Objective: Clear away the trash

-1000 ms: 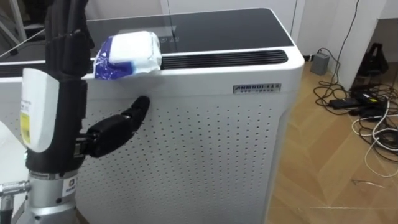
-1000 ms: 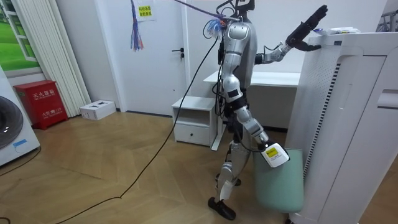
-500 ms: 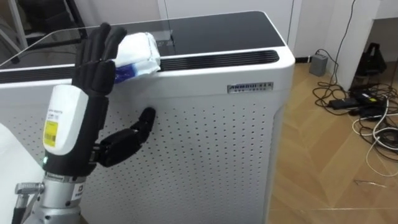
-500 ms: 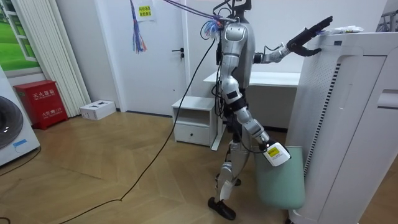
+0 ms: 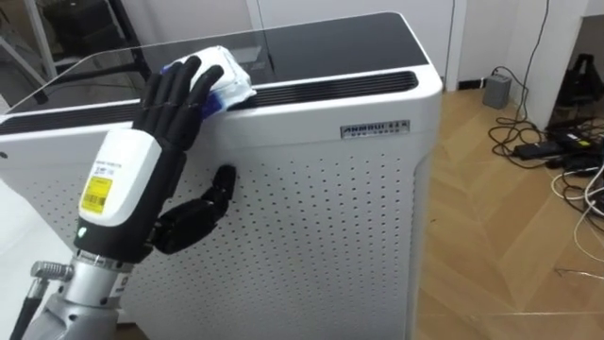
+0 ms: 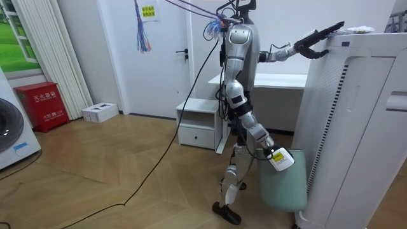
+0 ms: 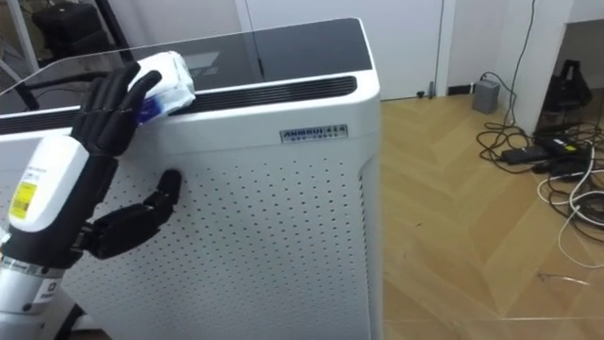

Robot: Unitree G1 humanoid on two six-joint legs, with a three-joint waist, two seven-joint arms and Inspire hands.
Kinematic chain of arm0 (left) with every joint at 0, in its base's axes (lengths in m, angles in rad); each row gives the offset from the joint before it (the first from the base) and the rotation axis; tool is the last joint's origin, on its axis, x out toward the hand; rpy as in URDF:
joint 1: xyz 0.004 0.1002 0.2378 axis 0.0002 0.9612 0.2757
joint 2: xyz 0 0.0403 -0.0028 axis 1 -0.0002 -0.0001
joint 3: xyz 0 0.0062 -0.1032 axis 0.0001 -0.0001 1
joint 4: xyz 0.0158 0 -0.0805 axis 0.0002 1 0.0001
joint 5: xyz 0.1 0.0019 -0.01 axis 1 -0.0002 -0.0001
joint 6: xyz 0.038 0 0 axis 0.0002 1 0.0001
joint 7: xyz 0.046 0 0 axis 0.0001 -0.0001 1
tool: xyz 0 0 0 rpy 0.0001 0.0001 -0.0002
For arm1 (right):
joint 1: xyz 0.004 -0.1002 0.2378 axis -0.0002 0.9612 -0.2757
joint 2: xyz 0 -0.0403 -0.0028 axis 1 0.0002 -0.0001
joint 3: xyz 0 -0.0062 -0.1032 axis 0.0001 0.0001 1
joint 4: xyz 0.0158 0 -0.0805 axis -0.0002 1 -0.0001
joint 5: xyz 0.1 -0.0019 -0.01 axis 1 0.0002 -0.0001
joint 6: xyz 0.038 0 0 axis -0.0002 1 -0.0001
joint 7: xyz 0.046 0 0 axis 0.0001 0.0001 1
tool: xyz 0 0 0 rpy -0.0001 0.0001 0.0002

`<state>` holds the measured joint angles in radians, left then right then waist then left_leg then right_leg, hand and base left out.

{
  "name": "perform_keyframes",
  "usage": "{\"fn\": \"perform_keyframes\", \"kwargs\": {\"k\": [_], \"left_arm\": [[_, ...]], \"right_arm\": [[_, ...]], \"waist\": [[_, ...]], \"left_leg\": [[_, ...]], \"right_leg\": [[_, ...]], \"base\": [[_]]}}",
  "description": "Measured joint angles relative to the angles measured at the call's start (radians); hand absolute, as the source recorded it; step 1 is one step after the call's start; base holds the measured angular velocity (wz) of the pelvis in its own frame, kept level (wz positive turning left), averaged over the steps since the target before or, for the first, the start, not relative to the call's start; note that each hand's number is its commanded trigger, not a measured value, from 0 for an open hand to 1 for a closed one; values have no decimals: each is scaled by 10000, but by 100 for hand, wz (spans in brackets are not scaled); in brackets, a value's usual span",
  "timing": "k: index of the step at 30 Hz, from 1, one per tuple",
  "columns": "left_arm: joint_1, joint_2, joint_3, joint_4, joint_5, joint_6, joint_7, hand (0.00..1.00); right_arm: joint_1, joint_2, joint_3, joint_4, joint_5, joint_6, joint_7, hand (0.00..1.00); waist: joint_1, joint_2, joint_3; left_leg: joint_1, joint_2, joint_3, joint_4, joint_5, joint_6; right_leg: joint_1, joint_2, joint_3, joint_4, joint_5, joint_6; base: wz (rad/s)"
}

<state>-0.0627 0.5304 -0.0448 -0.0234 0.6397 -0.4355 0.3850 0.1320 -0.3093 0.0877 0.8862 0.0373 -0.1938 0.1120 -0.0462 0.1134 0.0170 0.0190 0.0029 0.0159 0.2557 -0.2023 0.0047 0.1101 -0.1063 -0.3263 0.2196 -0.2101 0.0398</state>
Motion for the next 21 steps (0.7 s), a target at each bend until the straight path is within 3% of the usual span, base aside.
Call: {"fn": "perform_keyframes", "kwargs": {"k": [5,11,21], "left_arm": [[-244,9,3,-34,-231,296,-456,100],[-820,423,25,-327,-698,697,-921,100],[-1174,500,398,-570,-1135,856,-1045,100]], "right_arm": [[10,-236,2,-282,-1,43,-7,100],[8,-421,3,-414,6,102,-69,100],[10,-443,67,-422,6,210,-53,100]], "waist": [[4,122,-80],[24,117,-75],[-13,57,-34]], "left_leg": [[-59,17,160,16,48,26],[47,16,388,-45,119,49],[91,-12,566,-198,168,95]], "right_leg": [[-60,-14,7,14,45,3],[-33,-71,13,26,67,7],[-60,-114,92,53,111,60]], "base": [[0],[0],[-3]]}}
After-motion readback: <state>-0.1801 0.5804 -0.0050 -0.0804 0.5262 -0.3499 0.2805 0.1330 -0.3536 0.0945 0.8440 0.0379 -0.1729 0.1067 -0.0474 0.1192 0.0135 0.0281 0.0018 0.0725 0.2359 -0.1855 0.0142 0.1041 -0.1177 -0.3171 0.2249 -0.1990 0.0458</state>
